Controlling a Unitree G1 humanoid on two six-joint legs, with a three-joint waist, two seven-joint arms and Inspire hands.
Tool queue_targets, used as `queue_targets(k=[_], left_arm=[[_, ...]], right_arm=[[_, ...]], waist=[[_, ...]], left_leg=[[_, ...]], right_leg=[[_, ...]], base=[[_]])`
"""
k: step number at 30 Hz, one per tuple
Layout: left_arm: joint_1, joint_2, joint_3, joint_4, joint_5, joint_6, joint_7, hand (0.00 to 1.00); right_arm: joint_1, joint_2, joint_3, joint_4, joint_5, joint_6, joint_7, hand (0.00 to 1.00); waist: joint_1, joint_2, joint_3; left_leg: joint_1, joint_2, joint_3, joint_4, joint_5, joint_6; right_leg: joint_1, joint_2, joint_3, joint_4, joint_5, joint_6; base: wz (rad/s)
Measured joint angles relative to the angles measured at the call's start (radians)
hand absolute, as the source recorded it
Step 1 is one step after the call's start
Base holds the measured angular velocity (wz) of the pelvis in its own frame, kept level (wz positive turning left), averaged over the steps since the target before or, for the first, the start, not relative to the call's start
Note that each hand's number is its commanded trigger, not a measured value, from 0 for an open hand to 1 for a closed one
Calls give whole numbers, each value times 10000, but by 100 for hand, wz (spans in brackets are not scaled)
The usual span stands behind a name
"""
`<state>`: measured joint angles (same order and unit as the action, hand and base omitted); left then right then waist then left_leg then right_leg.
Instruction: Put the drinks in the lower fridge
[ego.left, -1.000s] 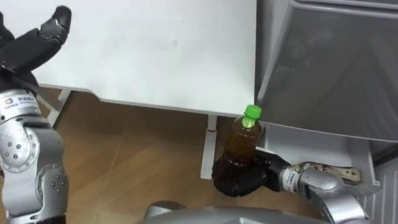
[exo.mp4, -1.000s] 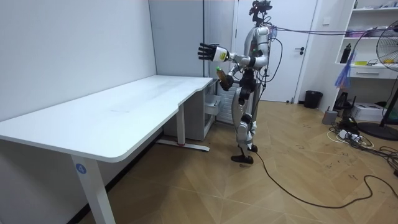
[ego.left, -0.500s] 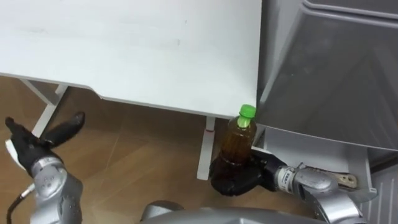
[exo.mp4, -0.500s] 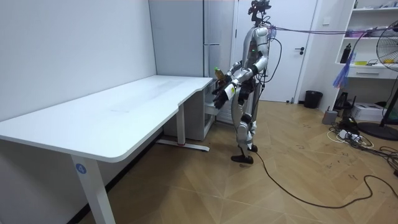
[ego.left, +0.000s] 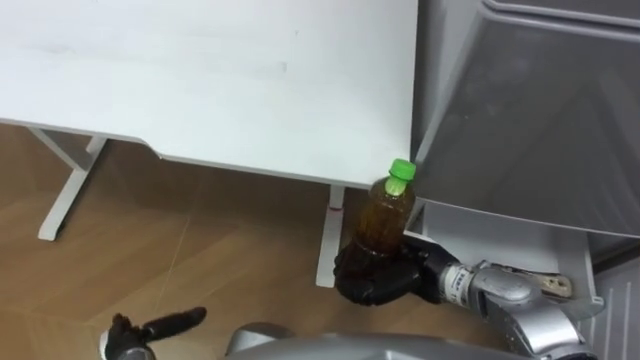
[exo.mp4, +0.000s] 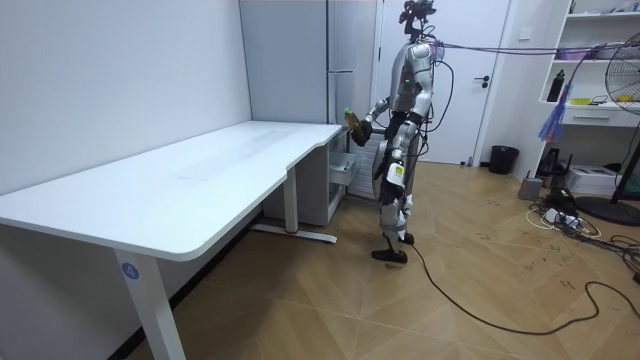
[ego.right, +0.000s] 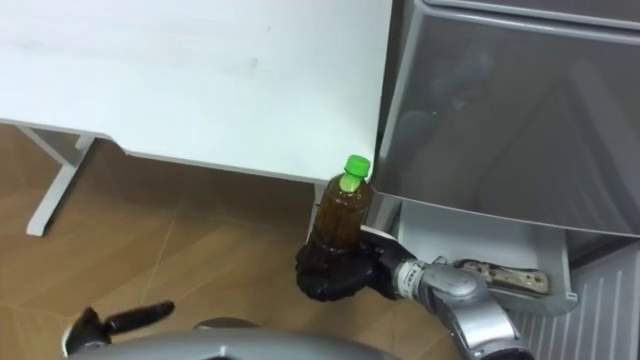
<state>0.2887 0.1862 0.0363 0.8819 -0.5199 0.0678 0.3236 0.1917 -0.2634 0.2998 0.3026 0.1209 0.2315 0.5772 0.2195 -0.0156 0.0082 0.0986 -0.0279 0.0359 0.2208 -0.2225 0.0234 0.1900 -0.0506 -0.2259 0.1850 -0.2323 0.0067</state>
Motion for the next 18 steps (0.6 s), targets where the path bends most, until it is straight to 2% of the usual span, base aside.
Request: queue_targets(k=[4, 6, 9, 14, 18], left_arm=[[-6, 19, 16, 810, 61, 171, -606, 0], [-9, 21, 15, 1245, 135, 412, -978, 0], [-4, 18, -13, 1323, 246, 649, -1417, 0], [-7, 20, -13, 1324, 535, 779, -1816, 0], [111, 18, -28, 1336, 592, 861, -1979, 0]], right_arm=[[-59, -2, -12, 0, -75, 176, -19, 100], [-83, 10, -19, -3, -71, 309, -16, 100], [-85, 3, -31, -3, -70, 328, -16, 100], [-86, 7, -33, -4, -59, 329, -101, 100], [-86, 49, -74, -8, -50, 328, -320, 100]], waist=[[-98, -38, 30], [-237, -30, 32], [-257, 18, 21], [-320, 137, 6], [-536, 155, 2]], left_leg=[[-41, -10, -82, 30, -4, 3], [-107, -8, -121, 120, -19, 14], [-318, 3, -156, 160, -23, 15], [-375, 1, -151, 167, -21, 17], [-377, -2, -132, 146, -19, 17]], right_leg=[[-6, -4, -45, -8, 5, 7], [-26, -4, -106, -7, 5, 7], [-172, 3, -98, 5, 8, 1], [-278, 2, -94, 25, 12, -3], [-269, 3, -92, 26, 12, -2]], base=[[4], [8], [0], [0], [0]])
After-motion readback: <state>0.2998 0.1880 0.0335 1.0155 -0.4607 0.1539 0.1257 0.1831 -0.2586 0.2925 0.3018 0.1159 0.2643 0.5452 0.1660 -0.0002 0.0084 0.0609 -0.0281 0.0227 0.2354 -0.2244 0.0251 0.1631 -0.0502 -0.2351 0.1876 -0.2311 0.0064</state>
